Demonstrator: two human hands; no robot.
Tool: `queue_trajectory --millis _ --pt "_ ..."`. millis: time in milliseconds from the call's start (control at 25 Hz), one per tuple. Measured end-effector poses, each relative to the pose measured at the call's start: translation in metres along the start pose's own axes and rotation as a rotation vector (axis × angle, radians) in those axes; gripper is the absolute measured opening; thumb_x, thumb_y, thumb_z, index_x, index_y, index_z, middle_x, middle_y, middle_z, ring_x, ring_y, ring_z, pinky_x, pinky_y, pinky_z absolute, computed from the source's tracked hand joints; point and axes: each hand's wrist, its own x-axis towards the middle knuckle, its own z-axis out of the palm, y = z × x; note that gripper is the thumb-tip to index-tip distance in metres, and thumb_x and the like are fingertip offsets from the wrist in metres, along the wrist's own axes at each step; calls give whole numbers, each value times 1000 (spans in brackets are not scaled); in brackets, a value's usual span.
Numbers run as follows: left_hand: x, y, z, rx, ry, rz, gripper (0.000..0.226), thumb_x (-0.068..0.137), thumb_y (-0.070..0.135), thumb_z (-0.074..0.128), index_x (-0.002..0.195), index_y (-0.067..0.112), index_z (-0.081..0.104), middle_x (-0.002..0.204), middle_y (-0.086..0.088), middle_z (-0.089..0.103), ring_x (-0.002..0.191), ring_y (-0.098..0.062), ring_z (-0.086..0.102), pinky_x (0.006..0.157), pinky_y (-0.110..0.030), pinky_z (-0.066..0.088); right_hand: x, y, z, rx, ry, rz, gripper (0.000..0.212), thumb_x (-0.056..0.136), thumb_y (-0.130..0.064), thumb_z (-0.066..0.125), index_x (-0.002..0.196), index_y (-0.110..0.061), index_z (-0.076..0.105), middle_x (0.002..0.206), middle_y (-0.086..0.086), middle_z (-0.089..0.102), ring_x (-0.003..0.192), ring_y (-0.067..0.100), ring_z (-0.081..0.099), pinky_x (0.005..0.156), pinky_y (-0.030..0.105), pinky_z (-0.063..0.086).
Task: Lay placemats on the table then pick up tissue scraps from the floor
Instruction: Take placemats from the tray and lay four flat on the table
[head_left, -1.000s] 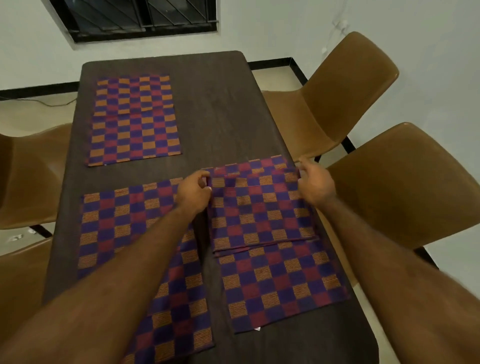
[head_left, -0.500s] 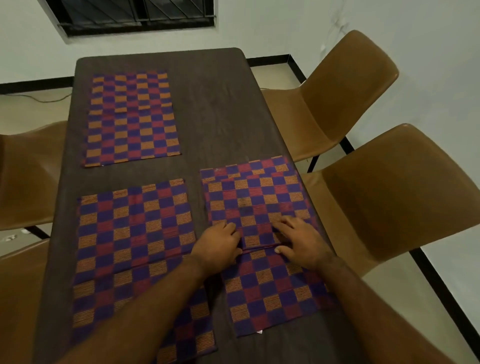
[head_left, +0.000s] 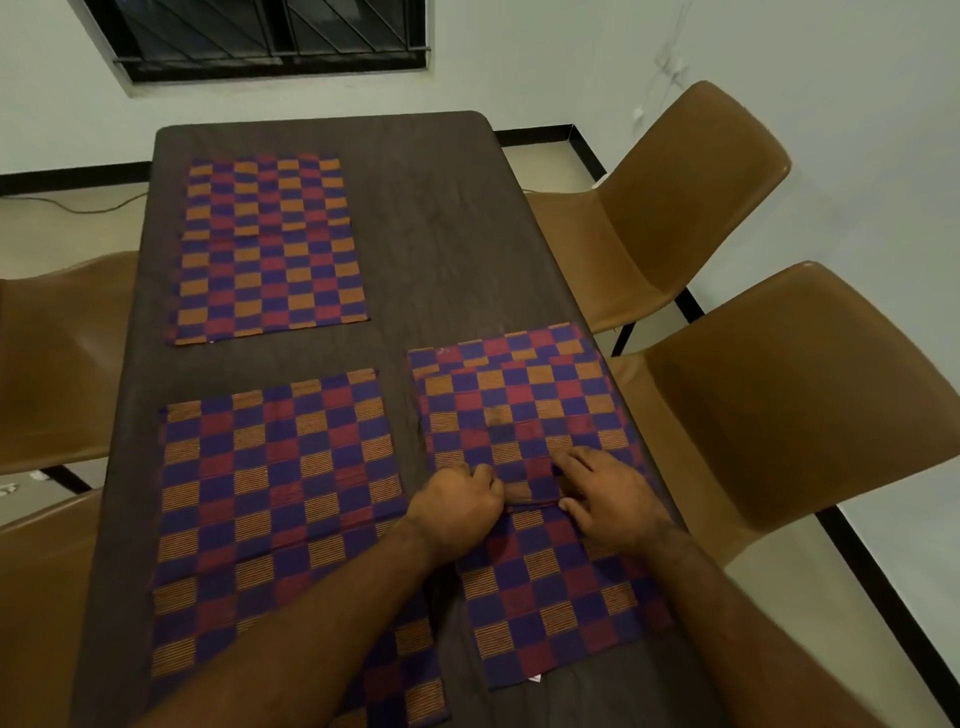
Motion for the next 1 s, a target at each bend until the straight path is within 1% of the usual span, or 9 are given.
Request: queue_trajectory --millis 120,280,360,440,560,640,800,880,1000 --pt "5 -1 -2 -5 -31 3 21 104 23 50 116 9 58 106 -13 66 83 -30 64 63 -41 51 0 -5 4 -43 7 12 59 92 -40 57 146 -23 40 139 0 54 121 23 56 91 43 55" --pt "18 -11 -12 -122 56 -119 21 105 35 46 111 17 56 94 -3 68 69 -18 54 59 -35 43 0 -17 3 -124 58 47 52 94 -27 54 144 -20 44 132 3 63 106 25 66 77 41 58" --pt "19 -17 -13 -179 86 -100 19 103 36 47 111 19 52 93 -2 68 69 -16 49 62 -34 40 2 -18 -1 -137 51 108 54 92 -25 57 145 -22 45 124 1 67 100 25 67 76 40 57" --pt "15 -21 -12 -227 79 -74 21 101 37 54 115 22 48 103 -3 66 82 -19 56 74 -37 46 4 -14 -9 -155 29 172 54 91 -24 59 143 -25 45 113 0 70 96 24 67 79 39 55" --pt "13 -27 -15 -268 47 -130 31 97 35 59 124 24 48 119 -3 62 109 -24 59 97 -45 47 8 -1 -28 -193 -14 260 33 93 -25 55 126 -29 56 105 0 68 93 23 66 79 37 55" --pt "15 -33 -21 -222 87 -146 33 95 31 60 124 20 49 116 -5 64 105 -28 62 94 -45 48 14 7 -45 -245 -48 284 23 93 -26 52 115 -28 60 100 1 67 91 24 65 75 35 54" --pt "27 -55 -44 -199 157 -171 23 97 34 54 113 18 50 98 -5 68 85 -28 66 75 -39 47 43 21 -84 -272 -59 319 18 95 -30 52 111 -29 62 98 -1 69 90 22 67 74 33 54" --pt "40 -77 -57 -152 124 -243 21 96 35 56 110 19 56 99 -5 70 87 -28 66 72 -38 46 68 26 -102 -252 -67 339 17 96 -27 52 109 -26 63 99 0 70 89 22 68 75 34 56" --pt "64 -115 -74 -105 76 -429 21 95 34 60 102 17 71 102 -8 72 98 -31 68 76 -39 53 110 31 -122 -200 -74 337 20 94 -19 52 107 -20 66 102 6 69 93 28 69 81 39 58"
